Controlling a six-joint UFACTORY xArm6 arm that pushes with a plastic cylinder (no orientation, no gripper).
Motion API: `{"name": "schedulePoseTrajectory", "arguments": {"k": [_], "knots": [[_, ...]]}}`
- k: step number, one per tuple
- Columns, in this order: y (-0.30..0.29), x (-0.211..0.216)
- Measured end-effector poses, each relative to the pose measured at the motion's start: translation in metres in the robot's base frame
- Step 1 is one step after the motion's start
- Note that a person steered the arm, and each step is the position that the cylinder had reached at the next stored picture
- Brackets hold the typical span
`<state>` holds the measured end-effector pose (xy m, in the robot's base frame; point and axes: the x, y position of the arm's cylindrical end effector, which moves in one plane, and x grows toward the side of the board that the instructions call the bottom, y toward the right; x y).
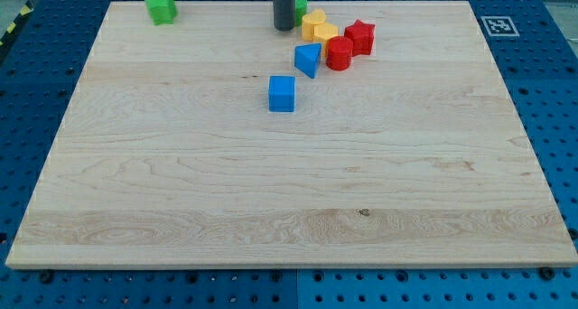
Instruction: Push red circle towards center right
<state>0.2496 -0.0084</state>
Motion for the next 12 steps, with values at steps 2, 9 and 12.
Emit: {"name": "schedulePoseTrajectory", "arguments": {"k": [2, 9, 12], "knots": [[0.029, 0.010], [0.084, 0.115], [0.150, 0.130]]}}
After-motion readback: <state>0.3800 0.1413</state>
